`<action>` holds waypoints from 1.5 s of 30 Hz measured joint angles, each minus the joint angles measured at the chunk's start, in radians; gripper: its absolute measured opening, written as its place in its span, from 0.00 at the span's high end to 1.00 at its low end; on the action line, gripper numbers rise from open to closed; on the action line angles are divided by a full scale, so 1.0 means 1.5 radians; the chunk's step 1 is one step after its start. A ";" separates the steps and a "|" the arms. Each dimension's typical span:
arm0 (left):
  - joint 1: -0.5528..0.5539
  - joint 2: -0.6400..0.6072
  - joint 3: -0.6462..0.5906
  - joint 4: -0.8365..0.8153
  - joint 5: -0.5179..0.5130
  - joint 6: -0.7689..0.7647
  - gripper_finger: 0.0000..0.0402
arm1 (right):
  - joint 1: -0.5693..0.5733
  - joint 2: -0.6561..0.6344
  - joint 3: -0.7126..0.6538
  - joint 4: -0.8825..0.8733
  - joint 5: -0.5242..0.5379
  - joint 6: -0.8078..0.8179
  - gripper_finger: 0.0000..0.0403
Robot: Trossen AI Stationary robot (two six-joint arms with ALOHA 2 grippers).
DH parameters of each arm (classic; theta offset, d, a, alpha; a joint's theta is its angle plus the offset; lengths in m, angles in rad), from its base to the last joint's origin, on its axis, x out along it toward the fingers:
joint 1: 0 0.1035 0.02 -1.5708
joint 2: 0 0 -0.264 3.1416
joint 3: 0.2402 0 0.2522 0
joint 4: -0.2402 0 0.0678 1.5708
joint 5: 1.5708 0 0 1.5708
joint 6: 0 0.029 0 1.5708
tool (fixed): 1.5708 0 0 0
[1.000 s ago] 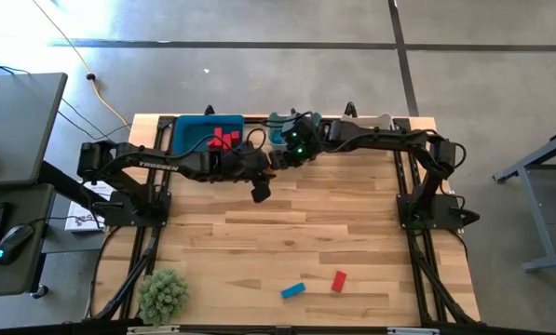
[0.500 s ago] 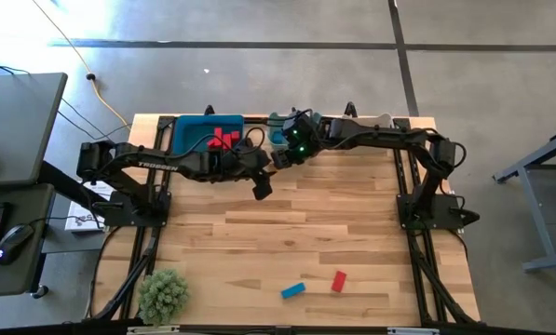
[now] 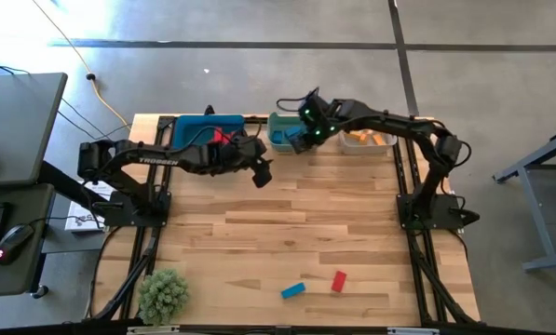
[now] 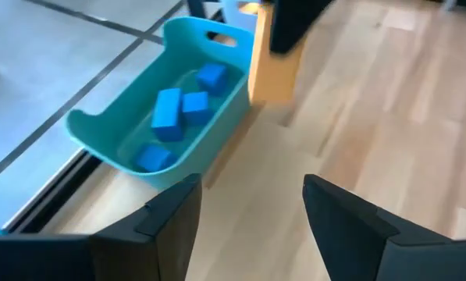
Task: Sort & place blocks by color
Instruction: Put the yellow block into the gray bin, then put the red block into the blue bin
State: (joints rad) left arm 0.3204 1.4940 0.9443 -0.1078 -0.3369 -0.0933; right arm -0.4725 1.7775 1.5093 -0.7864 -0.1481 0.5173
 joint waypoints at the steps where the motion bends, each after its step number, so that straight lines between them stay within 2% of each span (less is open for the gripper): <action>1: 0.006 0.000 0.000 0.000 0.000 0.000 0.47 | -0.010 -0.005 0.000 -0.011 0.018 -0.016 0.72; 11: 0.039 0.000 0.000 -0.001 0.000 0.000 0.47 | -0.115 -0.047 0.000 -0.122 0.174 -0.120 0.72; 18: 0.050 0.000 0.000 -0.001 0.000 0.000 0.47 | -0.179 -0.047 0.000 -0.158 0.228 -0.159 0.72; 28: 0.082 0.000 0.000 -0.001 0.000 0.000 0.47 | -0.260 -0.046 0.000 -0.256 0.211 -0.212 0.71; 32: 0.096 0.000 0.000 -0.001 0.000 0.000 0.47 | -0.280 -0.044 -0.014 -0.273 0.185 -0.268 0.65; 36: 0.106 0.000 0.000 -0.001 0.000 0.000 0.47 | -0.283 -0.044 -0.034 -0.269 0.198 -0.309 0.60; 45: 0.106 0.000 0.000 -0.001 0.000 0.000 0.47 | -0.279 -0.044 -0.049 -0.271 0.201 -0.308 0.51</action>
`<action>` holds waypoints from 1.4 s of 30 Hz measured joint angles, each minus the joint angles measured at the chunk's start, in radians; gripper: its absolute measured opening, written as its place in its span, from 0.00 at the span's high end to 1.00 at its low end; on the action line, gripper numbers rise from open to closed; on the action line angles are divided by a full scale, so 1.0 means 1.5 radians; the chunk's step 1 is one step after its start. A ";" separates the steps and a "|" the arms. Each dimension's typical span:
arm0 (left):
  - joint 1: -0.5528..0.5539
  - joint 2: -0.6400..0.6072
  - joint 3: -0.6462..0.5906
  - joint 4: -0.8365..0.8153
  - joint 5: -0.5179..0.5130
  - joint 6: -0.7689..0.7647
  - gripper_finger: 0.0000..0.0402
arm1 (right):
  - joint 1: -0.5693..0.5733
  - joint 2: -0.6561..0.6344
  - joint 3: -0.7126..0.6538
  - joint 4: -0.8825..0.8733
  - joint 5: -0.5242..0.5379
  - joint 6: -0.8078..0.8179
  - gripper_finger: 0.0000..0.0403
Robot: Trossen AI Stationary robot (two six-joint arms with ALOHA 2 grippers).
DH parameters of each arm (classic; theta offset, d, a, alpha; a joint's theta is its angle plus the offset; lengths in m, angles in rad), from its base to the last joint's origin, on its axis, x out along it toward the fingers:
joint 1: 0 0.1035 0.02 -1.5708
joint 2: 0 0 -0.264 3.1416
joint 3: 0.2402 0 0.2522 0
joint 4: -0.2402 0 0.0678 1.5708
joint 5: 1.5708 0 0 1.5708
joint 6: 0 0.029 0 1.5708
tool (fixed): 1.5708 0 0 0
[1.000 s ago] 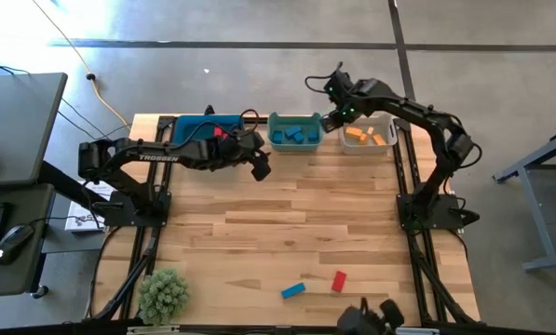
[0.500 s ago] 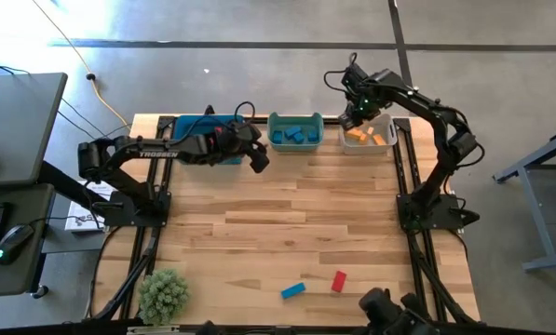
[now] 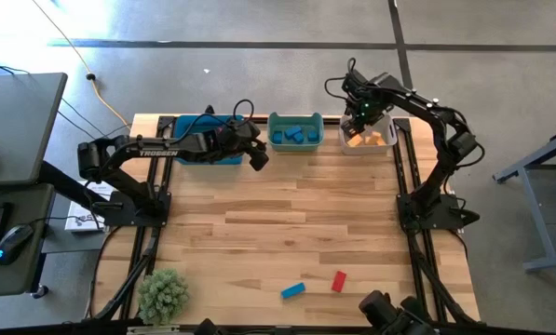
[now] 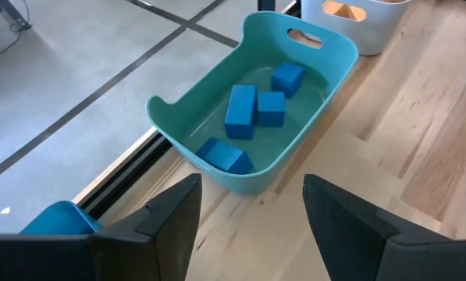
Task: Sort & place blocks by color
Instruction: Put the red block into the blue bin
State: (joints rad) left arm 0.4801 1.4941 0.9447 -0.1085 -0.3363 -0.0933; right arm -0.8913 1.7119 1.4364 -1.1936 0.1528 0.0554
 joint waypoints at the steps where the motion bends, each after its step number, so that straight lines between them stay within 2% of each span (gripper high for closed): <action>1: 0.000 0.000 0.000 0.000 0.000 0.000 0.47 | 0.000 0.000 0.002 -0.009 -0.010 0.008 0.50; 7: 0.000 0.000 0.000 0.000 0.000 0.000 0.47 | 0.011 -0.001 0.006 -0.059 -0.148 0.048 0.50; 10: 0.000 0.000 0.000 -0.002 0.007 0.003 0.47 | 0.033 -0.001 0.006 -0.079 -0.190 0.069 0.50; 20: -0.006 0.000 0.000 -0.029 0.022 0.029 0.47 | 0.183 -0.001 0.006 -0.118 -0.200 0.119 0.50; 28: -0.026 0.000 0.000 -0.058 0.104 -0.023 0.47 | 0.331 -0.002 0.005 -0.151 -0.215 0.138 0.50; 42: -0.103 0.000 0.000 -0.060 0.109 -0.041 0.47 | 0.590 -0.002 0.004 -0.157 -0.214 0.128 0.50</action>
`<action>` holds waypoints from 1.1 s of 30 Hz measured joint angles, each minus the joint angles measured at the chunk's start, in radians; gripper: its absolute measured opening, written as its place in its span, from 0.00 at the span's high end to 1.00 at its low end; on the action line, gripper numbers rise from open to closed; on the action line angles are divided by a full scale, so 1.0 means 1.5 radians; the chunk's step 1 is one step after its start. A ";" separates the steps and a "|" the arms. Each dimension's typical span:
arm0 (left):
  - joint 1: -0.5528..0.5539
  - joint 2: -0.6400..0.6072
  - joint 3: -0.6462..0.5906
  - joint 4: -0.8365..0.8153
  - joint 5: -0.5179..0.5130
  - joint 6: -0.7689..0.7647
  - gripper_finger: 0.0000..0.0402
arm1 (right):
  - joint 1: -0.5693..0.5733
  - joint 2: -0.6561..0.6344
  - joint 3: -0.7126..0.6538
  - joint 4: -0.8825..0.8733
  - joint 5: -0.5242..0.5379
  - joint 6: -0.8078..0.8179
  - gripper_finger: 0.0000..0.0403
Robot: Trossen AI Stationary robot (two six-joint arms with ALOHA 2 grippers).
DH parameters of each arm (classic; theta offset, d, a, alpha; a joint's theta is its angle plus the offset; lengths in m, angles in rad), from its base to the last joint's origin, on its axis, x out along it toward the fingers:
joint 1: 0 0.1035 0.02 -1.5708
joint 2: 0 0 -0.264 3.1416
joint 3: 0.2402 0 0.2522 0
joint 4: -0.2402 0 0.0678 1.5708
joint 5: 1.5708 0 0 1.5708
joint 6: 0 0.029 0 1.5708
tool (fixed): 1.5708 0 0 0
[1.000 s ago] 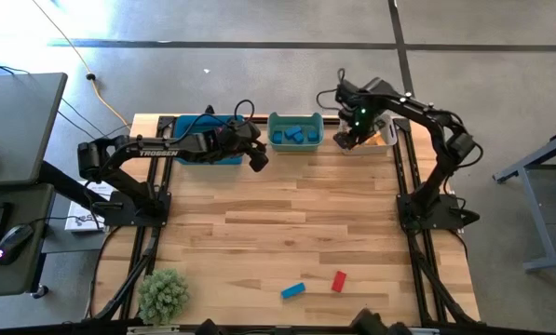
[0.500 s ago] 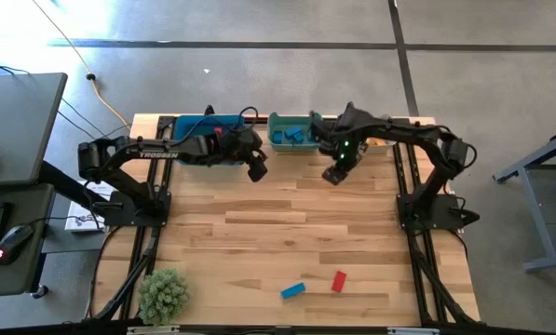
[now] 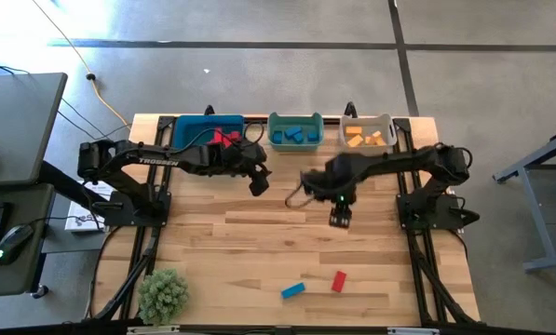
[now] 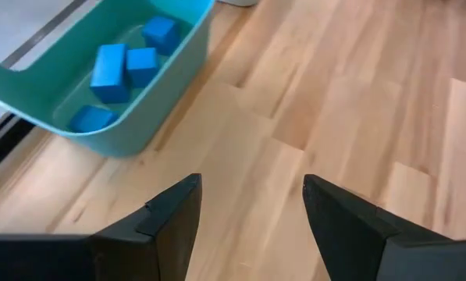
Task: Sort & place blocks by color
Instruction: Put the red block into the blue bin
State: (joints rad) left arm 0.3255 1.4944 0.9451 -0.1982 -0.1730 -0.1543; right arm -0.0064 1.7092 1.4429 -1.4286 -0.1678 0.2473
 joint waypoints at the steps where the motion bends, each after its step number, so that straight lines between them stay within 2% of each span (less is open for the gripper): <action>1: -0.005 0.000 0.000 0.000 0.000 0.000 0.47 | 0.018 0.000 0.000 0.000 0.001 0.004 0.49; 5: -0.022 0.000 0.000 0.000 0.000 -0.001 0.47 | 0.094 0.000 0.000 0.005 0.006 -0.006 0.46; 17: -0.052 0.000 0.000 0.000 -0.001 -0.002 0.47 | 0.320 0.000 -0.001 0.100 0.099 -0.186 0.43; 27: -0.059 0.000 0.000 0.000 -0.001 -0.052 0.47 | 0.404 0.002 -0.001 0.194 0.107 -0.234 0.43; 33: -0.066 0.000 0.000 0.000 -0.001 -0.054 0.47 | 0.438 0.004 -0.038 0.251 0.064 -0.240 0.43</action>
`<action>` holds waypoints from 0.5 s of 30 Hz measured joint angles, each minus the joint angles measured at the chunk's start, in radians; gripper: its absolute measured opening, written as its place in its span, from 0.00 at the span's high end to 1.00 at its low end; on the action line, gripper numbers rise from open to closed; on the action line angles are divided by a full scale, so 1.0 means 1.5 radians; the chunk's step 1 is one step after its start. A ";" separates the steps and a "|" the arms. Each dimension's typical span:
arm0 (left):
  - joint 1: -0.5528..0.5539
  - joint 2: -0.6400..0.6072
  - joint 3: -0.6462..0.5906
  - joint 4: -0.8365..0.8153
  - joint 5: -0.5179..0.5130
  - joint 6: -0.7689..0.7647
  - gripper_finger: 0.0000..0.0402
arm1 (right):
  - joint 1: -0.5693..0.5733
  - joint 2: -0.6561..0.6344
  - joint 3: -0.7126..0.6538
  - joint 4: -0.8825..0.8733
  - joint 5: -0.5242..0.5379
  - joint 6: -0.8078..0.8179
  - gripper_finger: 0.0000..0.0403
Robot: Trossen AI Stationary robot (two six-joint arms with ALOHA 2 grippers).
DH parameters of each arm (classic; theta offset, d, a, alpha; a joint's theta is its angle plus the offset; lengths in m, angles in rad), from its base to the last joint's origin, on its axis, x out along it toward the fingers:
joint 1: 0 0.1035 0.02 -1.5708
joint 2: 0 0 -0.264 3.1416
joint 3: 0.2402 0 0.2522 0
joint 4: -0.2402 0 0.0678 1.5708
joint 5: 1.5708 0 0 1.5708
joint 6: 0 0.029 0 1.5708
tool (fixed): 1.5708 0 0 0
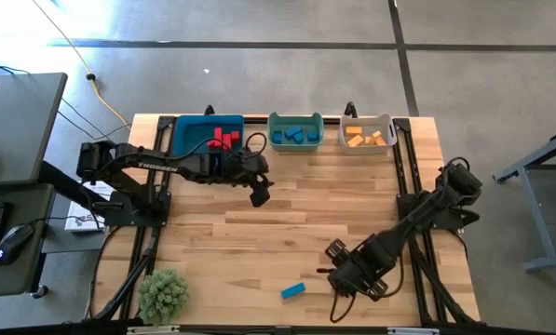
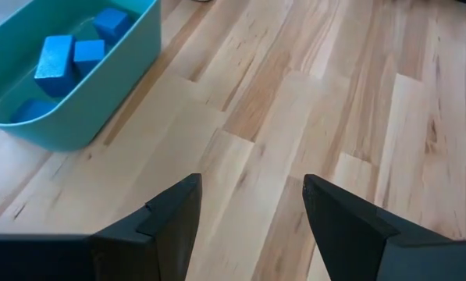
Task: Sort & place blocks by color
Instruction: Put the red block into the blue bin
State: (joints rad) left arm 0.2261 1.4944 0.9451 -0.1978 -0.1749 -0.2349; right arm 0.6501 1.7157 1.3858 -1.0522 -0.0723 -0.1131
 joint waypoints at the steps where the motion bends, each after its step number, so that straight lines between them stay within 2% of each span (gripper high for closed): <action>1: -0.002 0.000 0.000 0.000 0.000 0.000 0.47 | 0.005 0.000 -0.009 0.012 0.001 -0.002 0.43; 6: -0.013 0.000 0.000 -0.007 0.000 -0.001 0.47 | 0.019 0.000 -0.061 0.083 0.025 -0.006 0.43; 15: -0.034 0.000 0.000 -0.010 -0.002 -0.001 0.47 | 0.020 0.000 -0.157 0.193 0.029 -0.060 0.43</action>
State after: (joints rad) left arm 0.1756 1.4944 0.9451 -0.2131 -0.1775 -0.2359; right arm 0.6800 1.7157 1.1498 -0.7634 -0.0292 -0.2037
